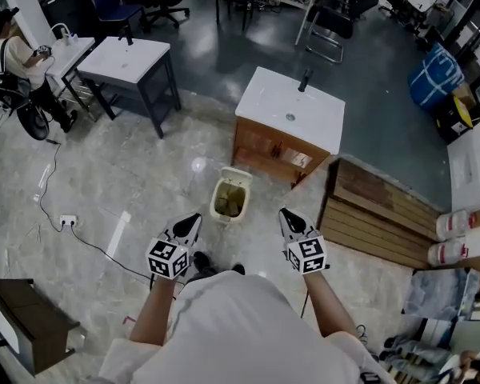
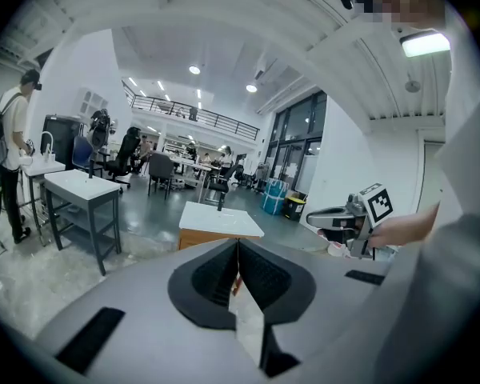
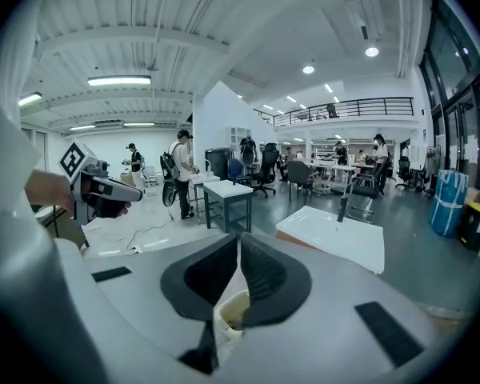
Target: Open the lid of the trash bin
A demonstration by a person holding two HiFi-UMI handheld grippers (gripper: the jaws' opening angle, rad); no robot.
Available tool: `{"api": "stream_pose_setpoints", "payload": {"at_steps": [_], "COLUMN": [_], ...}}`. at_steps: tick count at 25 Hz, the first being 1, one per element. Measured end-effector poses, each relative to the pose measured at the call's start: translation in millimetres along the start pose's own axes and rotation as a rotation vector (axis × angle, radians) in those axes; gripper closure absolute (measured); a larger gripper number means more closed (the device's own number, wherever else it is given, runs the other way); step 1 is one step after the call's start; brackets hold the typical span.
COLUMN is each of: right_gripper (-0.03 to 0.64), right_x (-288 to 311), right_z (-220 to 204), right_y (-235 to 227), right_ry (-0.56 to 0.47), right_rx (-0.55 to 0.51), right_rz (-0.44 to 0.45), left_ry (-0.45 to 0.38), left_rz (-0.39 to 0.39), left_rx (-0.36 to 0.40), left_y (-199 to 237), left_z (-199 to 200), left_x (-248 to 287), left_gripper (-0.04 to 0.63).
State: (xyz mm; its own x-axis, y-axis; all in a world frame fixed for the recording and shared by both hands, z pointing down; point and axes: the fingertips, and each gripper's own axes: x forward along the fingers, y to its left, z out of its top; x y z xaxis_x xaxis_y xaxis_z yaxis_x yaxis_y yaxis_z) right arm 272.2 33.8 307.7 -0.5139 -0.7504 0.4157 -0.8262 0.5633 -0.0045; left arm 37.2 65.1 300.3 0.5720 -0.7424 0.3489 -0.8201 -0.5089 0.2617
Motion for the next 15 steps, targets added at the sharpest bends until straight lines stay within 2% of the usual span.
{"api": "stream_pose_setpoints", "payload": {"at_steps": [15], "right_gripper": [0.581], "right_x": [14], "right_z": [18], "right_y": [-2], "right_ry": [-0.037], "right_rx": [-0.004], "right_rz": [0.004], "left_ry": [-0.025], "left_rz": [0.024], "left_rx": [0.002], "left_y": [19], "left_z": [16], "left_x": [0], "left_gripper": [0.577]}}
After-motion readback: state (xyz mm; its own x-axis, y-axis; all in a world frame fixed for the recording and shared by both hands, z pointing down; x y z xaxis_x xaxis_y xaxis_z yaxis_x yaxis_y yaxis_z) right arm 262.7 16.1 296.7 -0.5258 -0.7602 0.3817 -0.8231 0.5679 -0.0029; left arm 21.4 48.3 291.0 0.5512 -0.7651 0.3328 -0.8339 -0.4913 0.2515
